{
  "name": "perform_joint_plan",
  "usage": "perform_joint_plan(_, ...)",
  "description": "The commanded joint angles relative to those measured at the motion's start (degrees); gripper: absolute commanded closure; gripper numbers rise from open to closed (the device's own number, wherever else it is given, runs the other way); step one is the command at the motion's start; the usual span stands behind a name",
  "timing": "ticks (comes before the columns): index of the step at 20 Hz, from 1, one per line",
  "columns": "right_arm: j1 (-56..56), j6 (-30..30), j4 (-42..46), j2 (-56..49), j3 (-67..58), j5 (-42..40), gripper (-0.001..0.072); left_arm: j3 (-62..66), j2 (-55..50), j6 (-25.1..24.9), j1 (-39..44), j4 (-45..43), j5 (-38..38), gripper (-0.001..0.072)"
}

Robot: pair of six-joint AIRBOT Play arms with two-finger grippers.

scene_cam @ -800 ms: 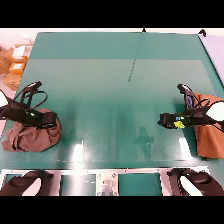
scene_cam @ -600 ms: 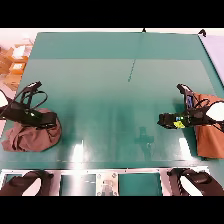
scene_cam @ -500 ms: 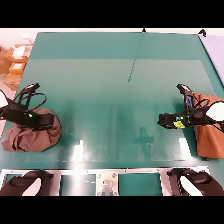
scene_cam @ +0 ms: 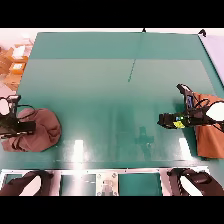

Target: Fold the shirts.

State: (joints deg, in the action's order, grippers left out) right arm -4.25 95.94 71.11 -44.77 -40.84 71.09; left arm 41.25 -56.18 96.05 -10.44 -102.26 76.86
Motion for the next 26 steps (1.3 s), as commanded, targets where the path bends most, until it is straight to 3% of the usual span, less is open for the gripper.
perform_joint_plan(1,-0.04,0.02,0.0,0.04,0.04,0.02,0.0694,-1.66,-6.47,-2.27,-3.37,-0.83,-4.48,0.0079)
perform_joint_plan(3,-0.04,0.02,-0.02,0.04,0.04,0.02,0.0694,-1.66,-8.0,-3.78,-3.37,-0.39,-6.16,0.0674)
perform_joint_plan(6,-0.07,0.02,-0.02,0.04,0.04,-0.24,0.0694,1.81,-7.87,-5.14,-3.37,1.18,-5.64,0.0683)
perform_joint_plan(9,-0.04,0.02,0.0,0.04,0.04,-0.39,0.0694,12.15,-7.56,-9.18,-2.29,12.13,0.22,0.0684)
perform_joint_plan(13,-0.04,0.02,-0.02,0.04,0.04,-0.42,0.0694,28.35,-3.54,-9.75,12.94,22.58,1.51,0.0684)
perform_joint_plan(15,-0.04,0.02,-0.02,0.04,0.04,-0.87,0.0694,35.36,-3.48,-7.32,22.71,26.12,-0.63,0.0684)
perform_joint_plan(19,-0.04,0.02,-0.02,0.04,0.04,-1.2,0.0694,38.45,-5.16,-6.03,39.78,29.51,-14.93,0.0684)
perform_joint_plan(23,-0.04,0.04,-0.02,0.04,0.04,-1.29,0.067,38.45,-17.81,-7.98,49.13,35.21,-22.03,0.0682)
perform_joint_plan(24,-0.04,0.04,-0.02,0.04,0.04,-1.29,0.06,38.45,-21.86,-8.94,50.31,37.86,-23.85,0.067)
perform_joint_plan(25,-0.04,0.04,-0.07,0.04,0.04,-1.27,0.0497,38.45,-25.07,-10.56,50.75,40.74,-24.87,0.0348)
perform_joint_plan(26,-0.04,0.04,-0.09,0.04,0.04,-1.2,0.0438,38.45,-27.54,-10.95,50.42,43.32,-24.7,-0.0013)
